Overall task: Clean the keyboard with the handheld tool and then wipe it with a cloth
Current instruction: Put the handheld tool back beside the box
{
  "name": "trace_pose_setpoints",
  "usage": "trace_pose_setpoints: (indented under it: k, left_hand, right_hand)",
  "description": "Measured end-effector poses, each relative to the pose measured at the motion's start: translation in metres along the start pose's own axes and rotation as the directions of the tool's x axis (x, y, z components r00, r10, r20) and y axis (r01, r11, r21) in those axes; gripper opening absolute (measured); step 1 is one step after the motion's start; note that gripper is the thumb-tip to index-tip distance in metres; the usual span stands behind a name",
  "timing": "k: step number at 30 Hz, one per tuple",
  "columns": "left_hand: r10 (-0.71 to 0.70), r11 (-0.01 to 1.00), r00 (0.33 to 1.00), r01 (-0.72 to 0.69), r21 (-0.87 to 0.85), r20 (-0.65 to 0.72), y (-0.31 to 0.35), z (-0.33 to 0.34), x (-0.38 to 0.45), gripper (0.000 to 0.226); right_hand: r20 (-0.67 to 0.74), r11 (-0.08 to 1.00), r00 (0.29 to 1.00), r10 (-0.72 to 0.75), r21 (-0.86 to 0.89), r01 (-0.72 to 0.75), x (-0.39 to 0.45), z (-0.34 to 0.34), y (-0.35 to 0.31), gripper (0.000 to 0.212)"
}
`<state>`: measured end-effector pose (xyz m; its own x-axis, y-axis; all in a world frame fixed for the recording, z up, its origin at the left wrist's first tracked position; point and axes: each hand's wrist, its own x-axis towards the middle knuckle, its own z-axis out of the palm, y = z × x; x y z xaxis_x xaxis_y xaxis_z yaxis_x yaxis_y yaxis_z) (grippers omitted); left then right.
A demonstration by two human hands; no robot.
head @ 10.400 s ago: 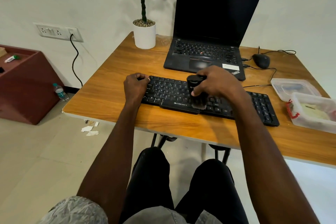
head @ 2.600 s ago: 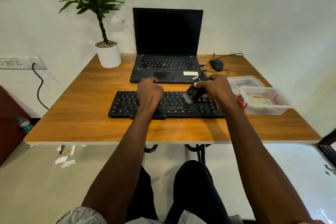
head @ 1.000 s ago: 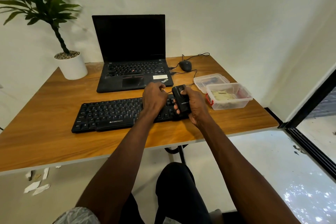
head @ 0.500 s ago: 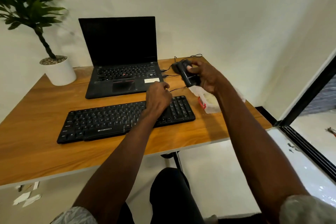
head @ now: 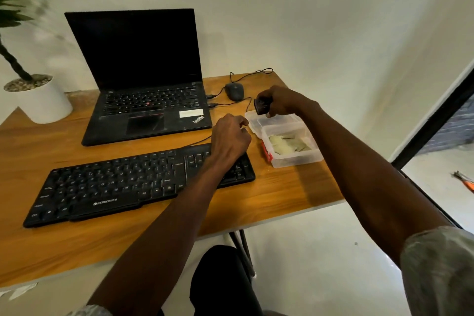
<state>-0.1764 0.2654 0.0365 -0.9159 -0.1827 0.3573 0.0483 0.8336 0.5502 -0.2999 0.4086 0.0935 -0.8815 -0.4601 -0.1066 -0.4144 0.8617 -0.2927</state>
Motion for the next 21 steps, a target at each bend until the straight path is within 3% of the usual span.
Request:
trace_pose_setpoints:
  k: [5, 12, 15, 18, 21]
  left_hand:
    - [-0.024, 1.0, 1.0, 0.024, 0.012, 0.017, 0.006, 0.007, 0.004, 0.026]
    - [-0.035, 0.999, 0.999, 0.035, -0.013, 0.006, 0.011, 0.009, 0.004, 0.026]
    - [-0.042, 0.997, 0.999, 0.041, -0.063, -0.013, 0.016, 0.01, 0.0, 0.026]
    - [-0.049, 0.991, 0.998, 0.044, -0.127, -0.035, 0.022, 0.011, -0.003, 0.029]
    - [-0.037, 0.984, 0.999, 0.029, -0.177, -0.037, 0.034, 0.013, -0.008, 0.029]
  right_hand:
    - [0.064, 0.995, 0.998, 0.001, -0.103, 0.006, 0.012, 0.009, 0.016, 0.062]
    - [0.126, 0.998, 0.99, 0.063, -0.04, -0.058, 0.019, 0.011, 0.022, 0.067]
    - [0.031, 0.996, 0.997, 0.069, 0.055, -0.07, 0.009, 0.008, 0.02, 0.074]
    - [-0.239, 0.977, 0.97, 0.042, 0.213, 0.01, -0.009, 0.002, 0.014, 0.045]
    - [-0.164, 0.941, 0.986, 0.013, 0.335, 0.044, -0.039, -0.01, 0.009, 0.015]
